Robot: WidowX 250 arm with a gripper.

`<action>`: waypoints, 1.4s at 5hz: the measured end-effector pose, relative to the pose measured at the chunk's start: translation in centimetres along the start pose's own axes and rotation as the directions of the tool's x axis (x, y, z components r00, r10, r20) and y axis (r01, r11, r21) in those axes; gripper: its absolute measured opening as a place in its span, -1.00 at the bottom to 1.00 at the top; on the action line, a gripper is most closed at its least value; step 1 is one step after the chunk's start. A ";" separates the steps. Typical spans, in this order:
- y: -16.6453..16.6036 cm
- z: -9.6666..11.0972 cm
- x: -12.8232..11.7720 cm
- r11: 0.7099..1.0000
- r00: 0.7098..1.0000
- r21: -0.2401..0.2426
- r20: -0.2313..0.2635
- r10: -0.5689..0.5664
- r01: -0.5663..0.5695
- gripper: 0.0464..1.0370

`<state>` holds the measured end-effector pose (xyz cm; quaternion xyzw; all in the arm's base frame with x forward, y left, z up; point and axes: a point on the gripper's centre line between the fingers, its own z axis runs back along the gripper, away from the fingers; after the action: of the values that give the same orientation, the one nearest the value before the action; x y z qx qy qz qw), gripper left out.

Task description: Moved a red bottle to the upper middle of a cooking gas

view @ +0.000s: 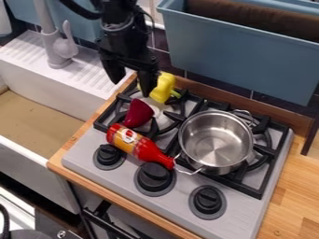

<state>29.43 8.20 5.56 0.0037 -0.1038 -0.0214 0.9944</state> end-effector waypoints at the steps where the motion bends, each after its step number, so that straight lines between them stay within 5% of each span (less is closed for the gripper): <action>1: 0.5 -0.5 -0.6 1.000 1.000 0.008 0.003 -0.020 0.020 0.92; 5: 1.6 -1.7 -0.7 0.993 0.994 0.059 0.043 0.101 -0.104 0.92; 7: 0.3 -2.9 -1.9 0.978 0.978 0.034 0.043 0.202 -0.204 0.92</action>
<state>28.20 8.57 2.39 0.0116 -0.1234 0.0823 0.9889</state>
